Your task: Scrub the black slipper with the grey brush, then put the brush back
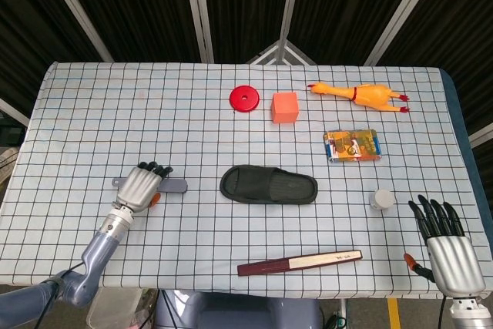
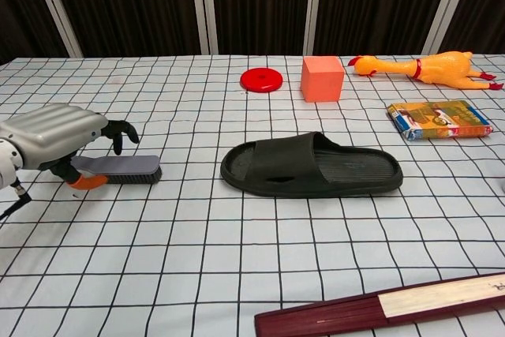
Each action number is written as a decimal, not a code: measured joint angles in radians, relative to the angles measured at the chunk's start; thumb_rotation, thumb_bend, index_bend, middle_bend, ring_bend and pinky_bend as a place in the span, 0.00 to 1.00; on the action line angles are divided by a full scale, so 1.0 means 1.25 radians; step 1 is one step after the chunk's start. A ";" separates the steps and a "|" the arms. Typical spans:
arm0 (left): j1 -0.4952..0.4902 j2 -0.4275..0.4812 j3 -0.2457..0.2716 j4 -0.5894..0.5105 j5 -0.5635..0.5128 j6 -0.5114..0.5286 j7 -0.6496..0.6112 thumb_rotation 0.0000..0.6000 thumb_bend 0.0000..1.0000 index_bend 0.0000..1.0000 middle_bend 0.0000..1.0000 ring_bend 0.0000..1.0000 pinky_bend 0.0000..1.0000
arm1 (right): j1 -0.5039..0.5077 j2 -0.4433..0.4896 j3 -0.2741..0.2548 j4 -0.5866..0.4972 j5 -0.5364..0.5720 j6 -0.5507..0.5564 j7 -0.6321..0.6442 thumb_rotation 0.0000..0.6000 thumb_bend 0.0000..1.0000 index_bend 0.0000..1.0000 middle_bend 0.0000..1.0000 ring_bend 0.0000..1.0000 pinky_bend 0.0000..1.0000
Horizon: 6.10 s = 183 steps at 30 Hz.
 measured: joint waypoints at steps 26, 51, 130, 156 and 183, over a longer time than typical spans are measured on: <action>-0.022 -0.008 0.019 0.010 -0.015 0.003 0.016 1.00 0.43 0.40 0.50 0.38 0.46 | 0.001 0.001 0.000 -0.006 0.009 -0.008 -0.011 1.00 0.24 0.00 0.00 0.00 0.00; -0.027 -0.012 -0.001 0.030 0.024 0.064 -0.084 1.00 0.51 0.52 0.61 0.49 0.57 | 0.023 -0.019 -0.004 -0.001 -0.013 -0.038 -0.033 1.00 0.36 0.00 0.00 0.00 0.00; -0.378 -0.076 -0.114 0.022 -0.266 -0.253 -0.087 1.00 0.51 0.51 0.60 0.49 0.56 | 0.521 -0.428 0.076 0.130 0.233 -0.540 -0.382 1.00 0.81 0.05 0.10 0.05 0.13; -0.460 -0.093 -0.101 0.011 -0.340 -0.247 -0.101 1.00 0.52 0.50 0.59 0.48 0.56 | 0.541 -0.423 0.041 0.125 0.254 -0.507 -0.376 1.00 0.81 0.05 0.10 0.05 0.13; -0.492 0.064 0.002 -0.197 -0.611 -0.137 0.177 1.00 0.51 0.49 0.58 0.48 0.55 | 0.544 -0.415 0.024 0.089 0.263 -0.466 -0.406 1.00 0.81 0.04 0.10 0.05 0.13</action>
